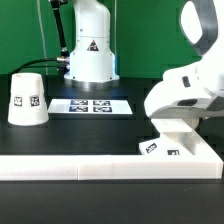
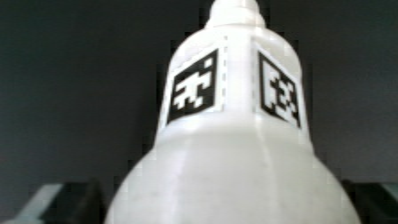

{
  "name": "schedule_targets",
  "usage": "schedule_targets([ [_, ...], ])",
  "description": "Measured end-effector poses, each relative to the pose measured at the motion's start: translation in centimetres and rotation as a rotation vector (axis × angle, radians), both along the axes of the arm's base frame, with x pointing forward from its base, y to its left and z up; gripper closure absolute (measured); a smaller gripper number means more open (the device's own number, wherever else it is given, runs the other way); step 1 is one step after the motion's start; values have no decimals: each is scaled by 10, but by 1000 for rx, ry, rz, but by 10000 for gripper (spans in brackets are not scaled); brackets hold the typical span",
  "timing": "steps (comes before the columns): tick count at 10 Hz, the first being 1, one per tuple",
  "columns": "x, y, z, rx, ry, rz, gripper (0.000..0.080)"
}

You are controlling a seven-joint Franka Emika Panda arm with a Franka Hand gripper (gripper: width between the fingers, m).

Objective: Assemble lamp

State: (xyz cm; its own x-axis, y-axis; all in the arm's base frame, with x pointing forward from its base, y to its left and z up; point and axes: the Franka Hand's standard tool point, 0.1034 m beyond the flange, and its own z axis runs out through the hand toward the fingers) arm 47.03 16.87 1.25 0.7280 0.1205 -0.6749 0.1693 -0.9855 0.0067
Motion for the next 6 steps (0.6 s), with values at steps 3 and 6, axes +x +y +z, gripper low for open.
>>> schedule_targets([
  [3,1,-4,1,3,0,-2,223],
  [6,8,-36,37,46,17,9,223],
])
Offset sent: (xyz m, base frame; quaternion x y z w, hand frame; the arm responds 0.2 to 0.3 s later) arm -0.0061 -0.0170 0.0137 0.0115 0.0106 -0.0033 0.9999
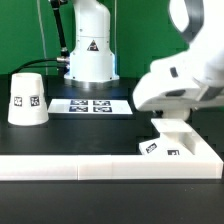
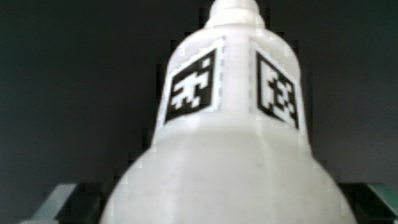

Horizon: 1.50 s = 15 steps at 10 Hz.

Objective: Assemble lamp

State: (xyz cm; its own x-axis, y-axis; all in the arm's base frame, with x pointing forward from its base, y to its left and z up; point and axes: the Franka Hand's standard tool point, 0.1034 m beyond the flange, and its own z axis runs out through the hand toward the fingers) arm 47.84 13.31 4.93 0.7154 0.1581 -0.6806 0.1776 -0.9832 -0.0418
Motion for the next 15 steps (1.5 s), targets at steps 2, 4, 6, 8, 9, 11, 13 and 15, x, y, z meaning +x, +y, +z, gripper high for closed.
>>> schedule_targets([
  [2,6,-23,29,35,20,11,223],
  [4,13,-42,50,45,21,1,223],
  [6,18,-40,45,50,-20,1,222],
  [8,34,-50,39,101,-170,13,222],
  [9,34,-58,46,112,-214,12,222],
  [11,57,-61,59,147,-380,47,222],
  [13,69,-64,66,159,-546,43,222],
  [15,71,-68,62,161,-686,44,222],
])
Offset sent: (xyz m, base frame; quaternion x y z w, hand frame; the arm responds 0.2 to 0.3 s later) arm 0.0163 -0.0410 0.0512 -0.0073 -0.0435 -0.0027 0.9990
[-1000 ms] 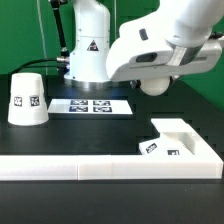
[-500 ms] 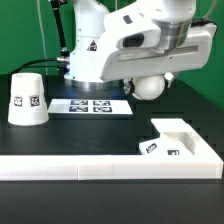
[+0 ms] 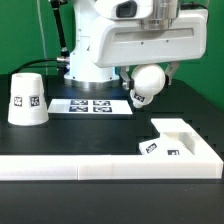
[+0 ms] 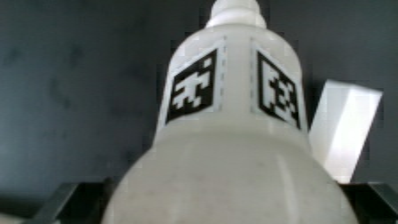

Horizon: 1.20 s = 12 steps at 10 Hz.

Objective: Assemble lamp

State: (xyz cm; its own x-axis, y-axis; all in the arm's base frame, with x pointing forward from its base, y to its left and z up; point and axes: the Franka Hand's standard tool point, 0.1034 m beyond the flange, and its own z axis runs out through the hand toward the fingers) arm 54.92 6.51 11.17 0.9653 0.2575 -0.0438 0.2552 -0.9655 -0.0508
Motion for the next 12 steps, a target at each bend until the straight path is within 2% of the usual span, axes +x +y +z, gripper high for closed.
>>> schedule_targets([
  [2,6,-3,-1,3,-122,27,222],
  [4,19,-4,16,5,-270,42,222],
  [6,27,-10,25,6,-405,42,222],
  [8,28,-18,22,-8,-520,57,222],
  [9,25,-19,19,-9,-536,54,222],
  [10,23,-11,20,-5,-527,65,222],
  [12,37,1,34,9,-526,62,222],
])
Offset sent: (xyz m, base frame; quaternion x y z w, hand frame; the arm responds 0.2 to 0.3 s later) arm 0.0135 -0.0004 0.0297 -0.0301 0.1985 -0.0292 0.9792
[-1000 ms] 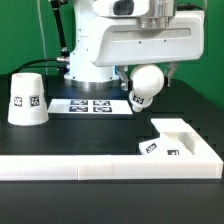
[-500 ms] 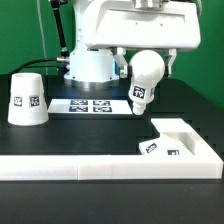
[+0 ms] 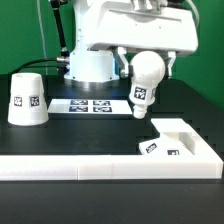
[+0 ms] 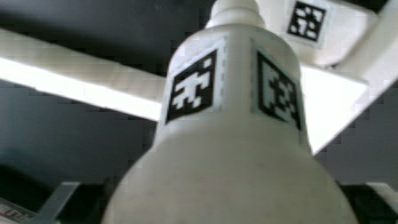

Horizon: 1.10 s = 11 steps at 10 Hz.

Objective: Assemble lamp

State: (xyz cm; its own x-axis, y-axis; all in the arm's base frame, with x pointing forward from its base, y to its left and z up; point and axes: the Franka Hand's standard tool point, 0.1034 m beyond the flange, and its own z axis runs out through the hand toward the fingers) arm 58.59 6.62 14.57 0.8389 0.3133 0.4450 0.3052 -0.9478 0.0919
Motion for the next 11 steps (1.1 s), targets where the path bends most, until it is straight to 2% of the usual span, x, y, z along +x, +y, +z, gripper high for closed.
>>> schedule_targets([
  [3,19,26,20,28,-24,-2,222],
  [7,18,25,16,23,-22,3,222],
  [8,20,28,15,29,-44,-1,222],
  [9,21,38,17,46,-42,-12,222],
  [10,23,41,19,48,-78,-5,222],
  [11,24,36,18,43,-122,0,222],
])
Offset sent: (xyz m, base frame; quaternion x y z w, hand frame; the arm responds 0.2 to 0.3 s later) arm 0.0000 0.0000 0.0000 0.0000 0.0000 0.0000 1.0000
